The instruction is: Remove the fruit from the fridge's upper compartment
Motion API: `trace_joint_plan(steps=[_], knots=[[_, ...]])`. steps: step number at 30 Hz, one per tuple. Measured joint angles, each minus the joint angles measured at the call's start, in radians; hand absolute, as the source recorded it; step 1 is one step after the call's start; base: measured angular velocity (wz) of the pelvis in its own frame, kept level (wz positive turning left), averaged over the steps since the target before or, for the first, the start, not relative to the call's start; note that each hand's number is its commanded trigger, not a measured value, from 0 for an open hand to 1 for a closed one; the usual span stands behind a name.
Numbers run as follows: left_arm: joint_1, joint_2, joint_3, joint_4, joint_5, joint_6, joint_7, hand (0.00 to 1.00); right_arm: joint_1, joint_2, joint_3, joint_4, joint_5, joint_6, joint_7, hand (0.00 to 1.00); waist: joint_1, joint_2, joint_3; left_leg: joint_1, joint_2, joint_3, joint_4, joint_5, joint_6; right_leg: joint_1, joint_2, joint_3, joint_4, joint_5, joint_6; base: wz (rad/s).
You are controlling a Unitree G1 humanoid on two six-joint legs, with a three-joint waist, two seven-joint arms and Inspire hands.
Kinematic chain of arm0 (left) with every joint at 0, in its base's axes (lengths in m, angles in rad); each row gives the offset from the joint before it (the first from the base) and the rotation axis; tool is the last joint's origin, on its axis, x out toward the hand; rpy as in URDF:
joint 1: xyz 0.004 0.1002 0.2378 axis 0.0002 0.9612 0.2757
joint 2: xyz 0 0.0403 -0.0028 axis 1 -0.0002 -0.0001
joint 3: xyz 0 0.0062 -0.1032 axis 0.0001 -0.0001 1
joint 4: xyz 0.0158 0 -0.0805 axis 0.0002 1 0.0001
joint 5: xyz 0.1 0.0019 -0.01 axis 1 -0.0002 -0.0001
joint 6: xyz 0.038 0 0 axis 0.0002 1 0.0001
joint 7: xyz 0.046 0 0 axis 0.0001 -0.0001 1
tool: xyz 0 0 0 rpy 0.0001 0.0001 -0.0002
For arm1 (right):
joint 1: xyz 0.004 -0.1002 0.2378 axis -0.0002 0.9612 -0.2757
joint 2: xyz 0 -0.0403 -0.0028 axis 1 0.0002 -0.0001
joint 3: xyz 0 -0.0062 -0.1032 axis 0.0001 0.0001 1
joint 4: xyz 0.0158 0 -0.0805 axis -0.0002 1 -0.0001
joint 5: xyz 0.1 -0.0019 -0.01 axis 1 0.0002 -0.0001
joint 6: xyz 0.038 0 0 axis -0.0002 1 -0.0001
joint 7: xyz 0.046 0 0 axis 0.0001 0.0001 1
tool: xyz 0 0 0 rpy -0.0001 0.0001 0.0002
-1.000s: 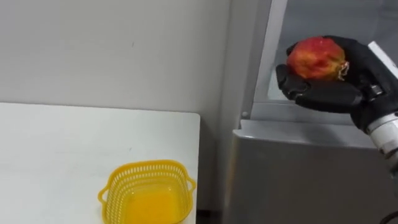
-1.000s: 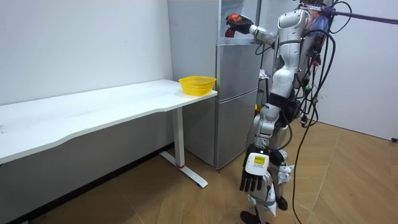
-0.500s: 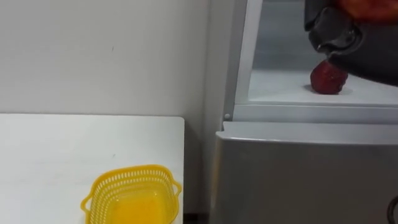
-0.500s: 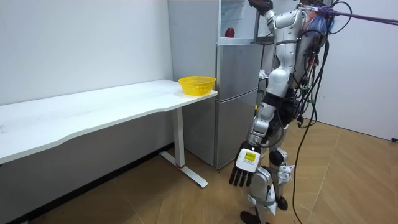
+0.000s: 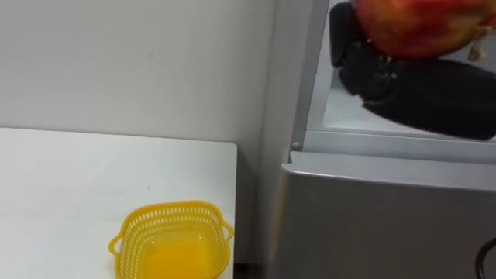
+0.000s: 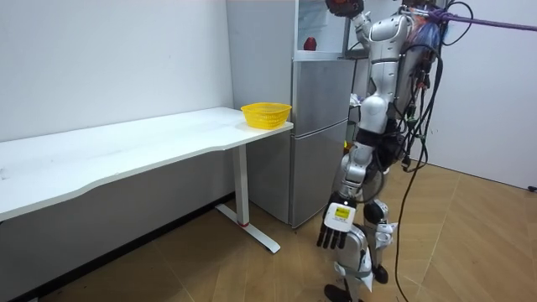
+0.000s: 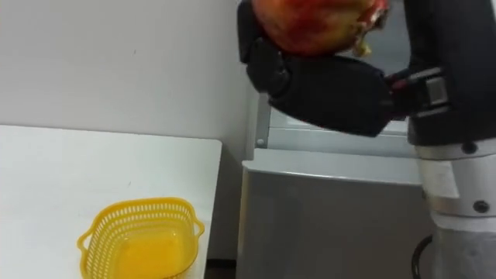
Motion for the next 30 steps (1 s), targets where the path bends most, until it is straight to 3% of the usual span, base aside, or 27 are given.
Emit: trace_joint_plan(steps=[5, 11, 14, 19, 25, 30], knots=[[-0.018, 0.001, -0.014, 0.000, 0.000, -0.005, -0.020, 0.00, -0.001, 0.028, 0.072, -0.001, -0.125, -0.001, 0.039, 1.00, 0.044, -0.011, -0.0035, 0.000, -0.001, 0.002, -0.005, 0.000, 0.000, -0.002, -0.001, 0.000, 0.000, 0.000, 0.000, 0.00], [-0.026, 0.023, -0.022, 0.028, 0.002, -0.006, -0.041, 0.00, -0.005, 0.038, 0.132, 0.011, -0.180, -0.001, 0.051, 1.00, 0.076, -0.034, 0.0063, -0.011, -0.001, -0.018, -0.005, 0.000, 0.000, 0.001, -0.002, -0.022, -0.002, 0.000, 0.000, 0.10], [-0.025, 0.023, -0.023, 0.028, 0.002, -0.005, -0.040, 0.00, -0.005, 0.038, 0.187, 0.038, -0.200, 0.006, 0.075, 1.00, 0.087, -0.035, 0.0075, -0.017, -0.002, -0.023, -0.003, 0.000, 0.000, 0.001, -0.003, -0.030, -0.002, 0.000, 0.000, 0.07], [-0.022, 0.025, -0.016, 0.028, 0.040, -0.005, -0.043, 0.00, -0.006, 0.039, 0.197, 0.065, -0.219, 0.021, 0.126, 1.00, 0.112, -0.034, 0.0080, -0.026, -0.004, -0.046, 0.000, 0.001, -0.001, 0.004, -0.004, -0.046, -0.004, 0.000, 0.000, 0.10], [-0.023, 0.034, -0.022, 0.025, 0.081, 0.000, -0.041, 0.00, -0.038, 0.037, 0.260, 0.234, -0.217, 0.042, 0.138, 1.00, 0.141, -0.036, 0.0103, -0.022, -0.004, -0.066, 0.001, 0.003, -0.004, 0.027, -0.002, -0.073, -0.020, 0.000, 0.000, 0.14], [-0.026, 0.039, -0.036, 0.026, 0.135, 0.016, -0.037, 0.00, -0.038, 0.037, 0.302, 0.366, -0.241, 0.076, 0.181, 1.00, 0.159, -0.050, 0.0205, -0.028, -0.006, -0.082, 0.003, 0.004, -0.005, 0.031, -0.005, -0.101, -0.019, 0.000, 0.001, 0.10]])
